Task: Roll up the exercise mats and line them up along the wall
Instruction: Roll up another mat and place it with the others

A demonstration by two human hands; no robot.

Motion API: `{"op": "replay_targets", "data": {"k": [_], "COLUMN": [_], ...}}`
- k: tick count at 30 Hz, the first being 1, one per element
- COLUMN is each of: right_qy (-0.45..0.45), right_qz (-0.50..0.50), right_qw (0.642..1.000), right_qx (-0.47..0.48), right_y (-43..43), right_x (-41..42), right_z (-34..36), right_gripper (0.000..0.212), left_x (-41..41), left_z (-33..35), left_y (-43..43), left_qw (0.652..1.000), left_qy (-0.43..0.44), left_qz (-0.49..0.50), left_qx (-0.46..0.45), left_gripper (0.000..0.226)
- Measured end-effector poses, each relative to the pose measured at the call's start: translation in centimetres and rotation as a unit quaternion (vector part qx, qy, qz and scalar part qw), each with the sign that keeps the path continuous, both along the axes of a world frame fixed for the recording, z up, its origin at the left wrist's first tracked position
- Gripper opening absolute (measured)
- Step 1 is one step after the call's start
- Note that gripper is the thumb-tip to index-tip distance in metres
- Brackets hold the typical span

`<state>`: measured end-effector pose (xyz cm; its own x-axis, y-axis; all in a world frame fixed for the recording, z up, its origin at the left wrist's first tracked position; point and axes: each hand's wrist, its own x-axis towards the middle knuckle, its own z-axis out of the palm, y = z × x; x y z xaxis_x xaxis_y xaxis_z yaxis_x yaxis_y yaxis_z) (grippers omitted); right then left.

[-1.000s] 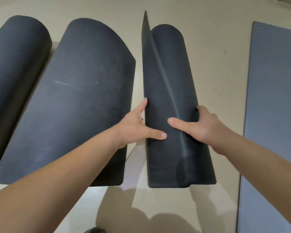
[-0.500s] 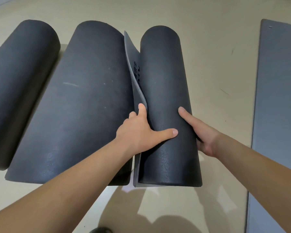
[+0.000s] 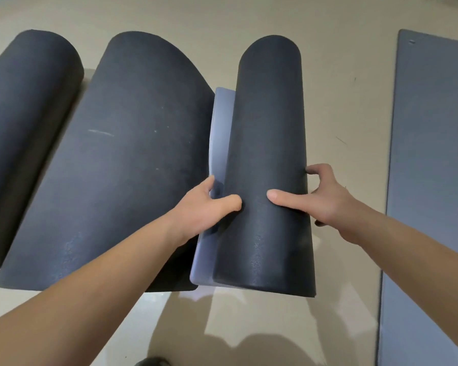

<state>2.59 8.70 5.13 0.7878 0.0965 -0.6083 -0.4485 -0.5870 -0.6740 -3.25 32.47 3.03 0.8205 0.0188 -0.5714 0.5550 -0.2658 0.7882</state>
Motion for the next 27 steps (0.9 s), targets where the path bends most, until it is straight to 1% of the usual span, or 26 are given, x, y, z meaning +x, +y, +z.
{"op": "replay_targets", "data": {"k": [1,2,3,4,5,6,7,8,9,11,12,14,15,18,19,21,22,24,25,26,27], "right_qy": [0.008,0.018,0.03,0.041,0.051,0.062,0.072,0.087,0.102,0.13,0.14,0.129,0.111,0.062,0.04,0.009,0.001,-0.008,-0.017,-0.03,-0.046], "right_qz": [-0.013,-0.03,-0.049,-0.067,-0.081,-0.091,-0.099,-0.109,-0.117,-0.113,-0.103,-0.084,-0.08,-0.076,-0.07,-0.046,-0.028,0.016,0.035,0.045,0.049], "right_qw": [1.0,0.999,0.998,0.995,0.993,0.989,0.986,0.982,0.979,0.977,0.976,0.978,0.981,0.989,0.991,0.995,0.997,1.0,0.999,0.998,0.997], "right_qx": [0.011,0.023,0.038,0.055,0.076,0.096,0.116,0.129,0.132,0.126,0.13,0.137,0.134,0.114,0.108,0.086,0.066,0.009,-0.021,-0.041,-0.047], "right_y": [-0.2,-0.5,-0.9,-1.4,-1.9,-2.6,-3.2,-3.7,-3.9,-3.6,-3.2,-1.8,-1.0,0.8,1.1,1.2,1.2,1.2,1.2,1.4,1.5], "right_x": [0.1,0.2,0.4,0.5,0.6,0.6,0.6,0.5,0.3,0.1,0.0,-0.2,-0.2,-0.5,-0.5,-0.4,-0.4,-0.6,-0.7,-1.0,-1.1], "right_z": [-0.1,-0.4,-0.7,-1.0,-1.2,-1.4,-1.6,-1.9,-2.1,-2.6,-2.9,-3.0,-2.7,-1.1,-0.5,0.6,1.0,0.9,0.5,0.2,-0.2], "right_gripper": [0.111,0.108,0.103,0.095,0.087,0.085,0.09,0.101,0.112,0.125,0.126,0.109,0.1,0.087,0.085,0.082,0.086,0.105,0.114,0.117,0.115], "left_x": [-0.3,-0.5,-0.8,-1.1,-1.2,-1.2,-1.0,-0.9,-0.7,-0.5,-0.5,-0.9,-1.0,-0.9,-0.8,-0.6,-0.6,-0.3,-0.2,-0.3,-0.4], "left_z": [0.2,0.2,0.5,0.9,0.6,0.2,0.1,0.0,0.0,-0.1,-0.4,-0.6,-0.8,-1.1,-1.2,-1.4,-1.5,-1.9,-2.0,-1.8,-1.5], "left_y": [-0.2,-0.5,-1.0,-1.5,-1.8,-2.2,-2.7,-3.0,-3.4,-3.5,-3.2,-2.6,-2.1,-0.7,-0.5,-0.3,-0.4,-0.3,-0.2,-0.3,-0.4], "left_qw": [1.0,1.0,0.999,0.998,0.996,0.993,0.988,0.984,0.984,0.988,0.99,0.995,0.998,0.998,0.996,0.994,0.994,0.994,0.996,0.998,0.999], "left_qy": [0.0,0.007,0.018,0.022,0.022,0.018,0.021,0.027,0.025,0.001,-0.009,-0.015,-0.014,0.006,0.023,0.062,0.078,0.091,0.079,0.058,0.022], "left_qz": [-0.007,-0.018,-0.032,-0.045,-0.062,-0.079,-0.096,-0.106,-0.104,-0.081,-0.07,-0.053,-0.039,-0.024,-0.026,-0.048,-0.062,-0.061,-0.04,-0.014,0.02], "left_qx": [0.012,0.021,0.03,0.041,0.058,0.086,0.122,0.142,0.146,0.129,0.119,0.087,0.057,-0.065,-0.086,-0.071,-0.048,-0.013,-0.001,0.013,0.032], "left_gripper": [0.057,0.047,0.03,0.03,0.048,0.075,0.099,0.111,0.113,0.104,0.092,0.065,0.059,0.06,0.06,0.064,0.066,0.065,0.061,0.058,0.057]}}
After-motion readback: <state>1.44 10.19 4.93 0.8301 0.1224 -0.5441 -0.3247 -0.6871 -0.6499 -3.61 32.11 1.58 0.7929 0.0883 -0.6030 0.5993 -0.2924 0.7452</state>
